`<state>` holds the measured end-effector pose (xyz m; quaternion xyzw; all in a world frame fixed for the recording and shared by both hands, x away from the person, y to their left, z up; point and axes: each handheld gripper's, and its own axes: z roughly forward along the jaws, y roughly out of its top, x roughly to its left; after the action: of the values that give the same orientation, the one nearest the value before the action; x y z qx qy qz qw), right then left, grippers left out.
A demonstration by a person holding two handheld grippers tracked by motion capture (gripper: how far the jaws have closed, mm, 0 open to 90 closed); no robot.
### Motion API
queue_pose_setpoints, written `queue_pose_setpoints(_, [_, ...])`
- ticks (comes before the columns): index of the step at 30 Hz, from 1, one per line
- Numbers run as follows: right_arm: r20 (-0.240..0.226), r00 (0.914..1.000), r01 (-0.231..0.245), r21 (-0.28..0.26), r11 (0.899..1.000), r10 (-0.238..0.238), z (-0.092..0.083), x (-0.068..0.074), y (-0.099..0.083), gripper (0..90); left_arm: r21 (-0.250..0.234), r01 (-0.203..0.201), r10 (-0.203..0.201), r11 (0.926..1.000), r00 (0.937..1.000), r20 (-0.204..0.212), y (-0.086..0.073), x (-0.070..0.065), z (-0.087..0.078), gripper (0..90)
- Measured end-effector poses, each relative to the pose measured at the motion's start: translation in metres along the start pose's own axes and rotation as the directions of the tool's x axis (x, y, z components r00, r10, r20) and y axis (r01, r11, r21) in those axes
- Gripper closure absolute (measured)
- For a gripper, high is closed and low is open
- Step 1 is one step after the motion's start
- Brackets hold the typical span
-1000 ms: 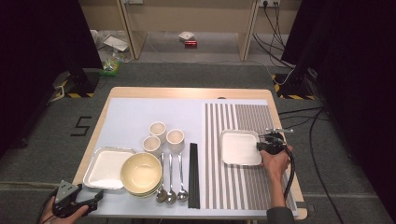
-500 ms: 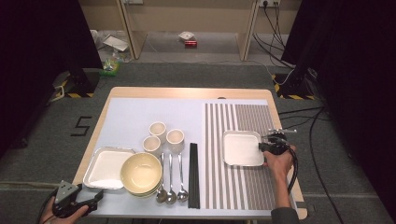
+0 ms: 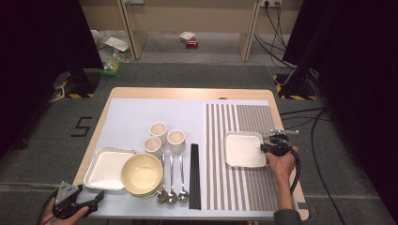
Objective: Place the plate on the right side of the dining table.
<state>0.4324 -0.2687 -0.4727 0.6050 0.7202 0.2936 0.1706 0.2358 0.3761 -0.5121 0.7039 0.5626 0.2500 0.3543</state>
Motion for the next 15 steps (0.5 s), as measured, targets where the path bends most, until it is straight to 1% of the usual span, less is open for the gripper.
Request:
queue_pose_setpoints(3, [-0.007, 1.0000, 0.001, -0.002, 1.000, -0.001, -0.0003, -0.0003, -0.0006, 81.5, -0.002, 0.000, 0.000, 1.0000, 1.0000, -0.002, -0.0002, -0.0002, 0.0001, 12.6])
queue_pose_setpoints(6, [0.002, 1.0000, 0.007, -0.002, 1.000, -0.007, -0.0002, 0.0002, -0.0003, 81.2, -0.002, 0.000, 0.000, 1.0000, 1.0000, -0.001, -0.0002, -0.0001, 0.0000, 12.6])
queue_pose_setpoints(8, [0.019, 0.9998, 0.008, -0.014, 1.000, -0.008, -0.0003, 0.0008, -0.0002, 78.5, -0.014, 0.002, -0.002, 0.9999, 1.0000, -0.009, -0.0008, -0.0005, 0.0008, 12.6])
queue_pose_setpoints(9, [0.031, 0.9994, 0.018, -0.019, 1.000, -0.017, -0.0013, 0.0015, 0.0003, 78.5, -0.009, 0.001, -0.001, 1.0000, 1.0000, -0.006, -0.0006, -0.0004, 0.0005, 12.6])
queue_pose_setpoints(10, [0.030, 0.9994, 0.019, -0.014, 1.000, -0.019, -0.0025, 0.0033, 0.0008, 78.0, -0.001, 0.000, 0.000, 1.0000, 1.0000, -0.001, -0.0002, -0.0001, 0.0000, 12.6])
queue_pose_setpoints(11, [0.032, 0.9990, 0.033, -0.021, 0.999, -0.033, -0.0031, 0.0039, 0.0011, 76.9, -0.001, 0.000, 0.000, 1.0000, 1.0000, -0.001, -0.0002, -0.0001, 0.0001, 12.6])
queue_pose_setpoints(13, [0.054, 0.9978, 0.040, -0.026, 0.999, -0.039, -0.0056, 0.0058, 0.0014, 73.7, -0.003, 0.000, 0.000, 1.0000, 1.0000, -0.003, -0.0003, -0.0003, 0.0001, 12.5])
queue_pose_setpoints(15, [0.052, 0.9983, 0.029, -0.044, 0.999, -0.027, -0.0092, 0.0060, 0.0018, 70.4, -0.002, 0.000, 0.000, 1.0000, 1.0000, -0.003, -0.0003, -0.0003, 0.0001, 12.5])
